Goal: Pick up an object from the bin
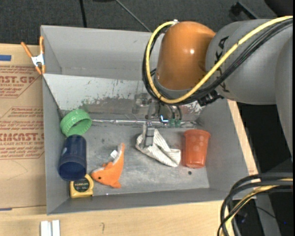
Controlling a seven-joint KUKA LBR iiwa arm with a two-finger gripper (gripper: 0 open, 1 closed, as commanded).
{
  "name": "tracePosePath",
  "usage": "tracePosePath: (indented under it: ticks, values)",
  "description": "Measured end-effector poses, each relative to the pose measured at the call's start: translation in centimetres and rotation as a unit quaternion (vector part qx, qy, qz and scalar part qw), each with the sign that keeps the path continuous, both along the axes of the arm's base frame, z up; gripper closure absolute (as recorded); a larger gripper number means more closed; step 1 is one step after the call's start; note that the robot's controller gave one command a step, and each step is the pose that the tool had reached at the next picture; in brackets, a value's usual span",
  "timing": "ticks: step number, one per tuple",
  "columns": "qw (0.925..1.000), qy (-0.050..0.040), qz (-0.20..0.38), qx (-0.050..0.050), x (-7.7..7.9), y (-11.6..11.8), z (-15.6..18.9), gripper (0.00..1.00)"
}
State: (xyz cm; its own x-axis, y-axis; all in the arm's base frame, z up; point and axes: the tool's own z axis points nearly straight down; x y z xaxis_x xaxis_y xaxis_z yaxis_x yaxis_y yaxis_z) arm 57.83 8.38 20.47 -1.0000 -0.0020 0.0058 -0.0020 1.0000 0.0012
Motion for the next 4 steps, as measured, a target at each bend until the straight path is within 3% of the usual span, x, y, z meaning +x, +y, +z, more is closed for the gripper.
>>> tracePosePath:
  ticks: [1, 2, 3, 4]
  values:
    - [1.0000, -0.0040, 0.000, 0.000, 0.1, 0.0, 0.5, 0.00]
    - [0.9993, -0.0063, 0.036, 0.000, -0.6, -3.5, -5.4, 0.00]
    - [0.9932, -0.0029, 0.116, 0.000, -1.9, -7.7, -8.2, 0.00]
    - [0.9982, -0.0040, 0.060, 0.000, -1.2, -8.9, -9.7, 0.00]
